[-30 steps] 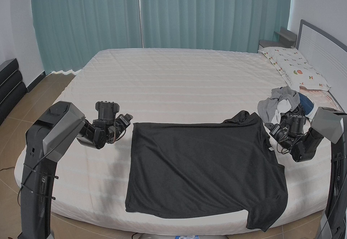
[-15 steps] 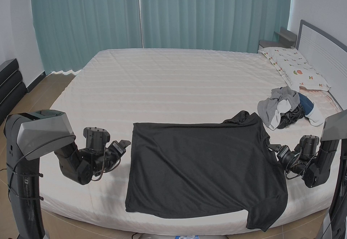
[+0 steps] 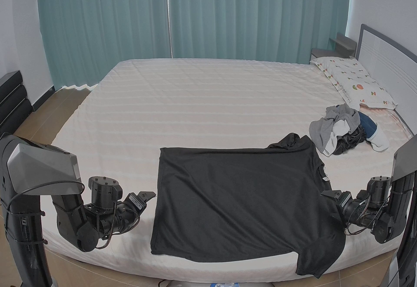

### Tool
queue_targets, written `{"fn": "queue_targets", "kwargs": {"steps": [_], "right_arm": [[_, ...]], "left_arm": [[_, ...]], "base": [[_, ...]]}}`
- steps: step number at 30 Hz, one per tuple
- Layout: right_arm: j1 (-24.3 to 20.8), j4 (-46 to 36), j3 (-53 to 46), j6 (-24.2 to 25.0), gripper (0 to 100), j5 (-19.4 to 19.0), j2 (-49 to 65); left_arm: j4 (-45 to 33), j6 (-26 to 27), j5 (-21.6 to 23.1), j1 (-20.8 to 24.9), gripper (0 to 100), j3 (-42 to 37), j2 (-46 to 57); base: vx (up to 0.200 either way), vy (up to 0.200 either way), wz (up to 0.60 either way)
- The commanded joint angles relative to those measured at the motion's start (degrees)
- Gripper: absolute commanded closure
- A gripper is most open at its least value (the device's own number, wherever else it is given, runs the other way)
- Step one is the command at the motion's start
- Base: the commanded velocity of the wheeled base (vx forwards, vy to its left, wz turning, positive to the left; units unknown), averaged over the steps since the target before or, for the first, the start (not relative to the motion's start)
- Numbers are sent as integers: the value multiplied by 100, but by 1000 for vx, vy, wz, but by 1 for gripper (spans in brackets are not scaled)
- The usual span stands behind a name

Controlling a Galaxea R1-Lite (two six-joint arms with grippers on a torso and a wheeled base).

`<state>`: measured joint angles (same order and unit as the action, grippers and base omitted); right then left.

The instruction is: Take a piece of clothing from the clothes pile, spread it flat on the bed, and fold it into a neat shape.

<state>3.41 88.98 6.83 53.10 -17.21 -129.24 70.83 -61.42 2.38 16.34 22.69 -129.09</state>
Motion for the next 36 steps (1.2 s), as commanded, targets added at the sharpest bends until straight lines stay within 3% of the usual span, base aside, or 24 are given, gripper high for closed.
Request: {"fn": "queue_targets", "kwargs": {"steps": [1,14,19,24,27,36], "right_arm": [[-51,58,-111,-19,0,-1,145],[-16,58,-595,-28,0,-230,75],[256,58,-604,-81,0,-388,119],[458,58,-683,-740,0,-810,5],[458,58,-683,-898,0,-880,-136],[467,49,-683,-1513,0,-1276,-250]], "left_arm": [[10,-28,8,19,0,-1,59],[28,33,26,195,0,-54,24],[28,33,35,291,0,-10,15],[28,24,26,300,0,8,24],[28,7,17,300,0,-19,24],[28,-204,-62,309,0,-107,85]], "base": [[0,0,0],[0,-169,0],[0,-160,0],[0,0,0],[0,0,0],[-200,0,0]]}}
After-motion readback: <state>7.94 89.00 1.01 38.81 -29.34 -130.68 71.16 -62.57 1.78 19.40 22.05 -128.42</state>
